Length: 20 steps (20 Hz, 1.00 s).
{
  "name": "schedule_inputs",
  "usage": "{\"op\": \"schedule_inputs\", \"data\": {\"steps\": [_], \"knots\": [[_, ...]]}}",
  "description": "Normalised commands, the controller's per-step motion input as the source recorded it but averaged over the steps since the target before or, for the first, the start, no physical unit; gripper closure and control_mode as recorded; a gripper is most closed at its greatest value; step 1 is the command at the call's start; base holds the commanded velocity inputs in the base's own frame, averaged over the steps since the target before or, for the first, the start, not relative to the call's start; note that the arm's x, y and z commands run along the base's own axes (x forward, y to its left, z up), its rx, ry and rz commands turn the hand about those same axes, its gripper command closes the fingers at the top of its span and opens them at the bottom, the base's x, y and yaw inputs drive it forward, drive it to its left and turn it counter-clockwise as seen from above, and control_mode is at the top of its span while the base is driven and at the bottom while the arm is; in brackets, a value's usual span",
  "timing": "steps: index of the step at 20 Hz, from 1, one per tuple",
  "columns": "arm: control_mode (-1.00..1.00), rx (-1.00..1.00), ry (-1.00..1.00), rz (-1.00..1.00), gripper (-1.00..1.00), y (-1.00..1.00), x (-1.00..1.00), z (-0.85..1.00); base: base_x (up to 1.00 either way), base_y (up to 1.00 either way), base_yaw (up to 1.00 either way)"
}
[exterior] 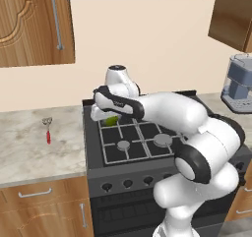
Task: Put the lime and cucumber in the pot. Retrieve the spatula and lightly stir the vegetables in the pot.
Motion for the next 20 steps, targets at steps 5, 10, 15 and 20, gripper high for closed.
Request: {"op": "schedule_inputs", "data": {"steps": [5,10,15,20], "knots": [[-1.00,0.01,-0.12,0.00,1.00,-0.52,0.19,-0.28,0.00,0.00,0.00],[-1.00,0.11,-0.15,0.00,1.00,-0.71,-0.10,0.29,0.00,0.00,0.00],[-1.00,0.00,0.00,0.00,1.00,-0.40,0.63,0.11,0.00,0.00,0.00],[-1.00,0.00,0.00,0.00,1.00,-0.13,0.66,0.23,0.00,0.00,0.00]]}}
